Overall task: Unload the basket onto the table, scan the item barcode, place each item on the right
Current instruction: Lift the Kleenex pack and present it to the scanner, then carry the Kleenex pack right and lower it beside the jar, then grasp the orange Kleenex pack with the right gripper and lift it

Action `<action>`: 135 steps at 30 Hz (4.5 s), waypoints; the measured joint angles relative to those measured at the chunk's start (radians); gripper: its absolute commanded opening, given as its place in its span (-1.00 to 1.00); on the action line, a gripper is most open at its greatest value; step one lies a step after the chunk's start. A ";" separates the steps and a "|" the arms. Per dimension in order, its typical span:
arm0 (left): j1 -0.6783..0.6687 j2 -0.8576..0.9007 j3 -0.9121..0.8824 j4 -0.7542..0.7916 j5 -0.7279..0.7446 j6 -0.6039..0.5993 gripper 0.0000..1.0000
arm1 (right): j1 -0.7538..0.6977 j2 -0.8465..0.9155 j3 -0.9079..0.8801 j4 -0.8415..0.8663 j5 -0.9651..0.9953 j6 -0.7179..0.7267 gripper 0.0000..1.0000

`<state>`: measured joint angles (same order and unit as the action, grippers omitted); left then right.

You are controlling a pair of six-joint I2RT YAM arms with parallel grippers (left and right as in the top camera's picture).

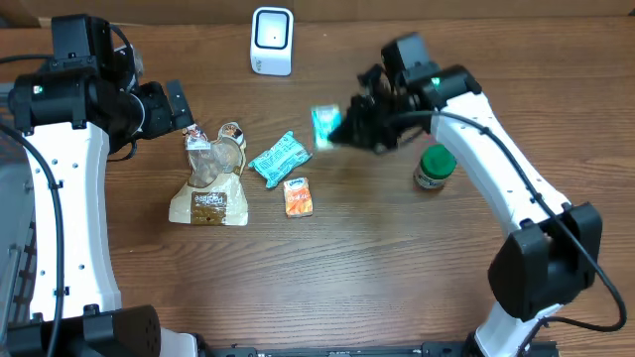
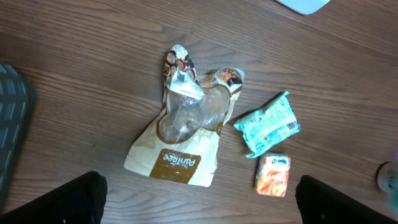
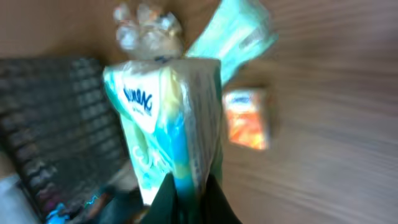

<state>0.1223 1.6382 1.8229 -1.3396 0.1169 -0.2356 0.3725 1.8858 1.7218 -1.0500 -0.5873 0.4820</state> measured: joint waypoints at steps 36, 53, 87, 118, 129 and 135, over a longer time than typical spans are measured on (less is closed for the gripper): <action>0.000 0.000 0.000 0.000 0.000 0.000 0.99 | 0.227 0.789 0.591 1.060 1.055 -1.535 -0.92; 0.000 0.000 0.000 0.000 0.000 0.000 0.99 | 0.212 0.753 0.590 0.893 1.001 -1.341 -0.92; 0.000 0.000 0.000 0.000 0.000 0.000 0.99 | -0.030 0.218 -0.080 -0.229 0.821 -0.056 -0.92; 0.000 0.000 0.000 0.000 0.000 0.000 0.99 | 0.127 0.218 -0.113 -0.015 0.138 -0.175 -0.17; 0.000 0.000 0.000 0.000 0.000 0.000 0.99 | 0.212 0.218 -0.315 0.275 0.101 0.006 -0.41; 0.000 0.000 0.000 0.000 0.000 0.000 0.99 | 0.219 0.215 -0.340 0.332 0.090 0.042 -0.92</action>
<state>0.1223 1.6382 1.8229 -1.3392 0.1165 -0.2356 0.5919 2.1006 1.3823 -0.7185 -0.4973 0.5236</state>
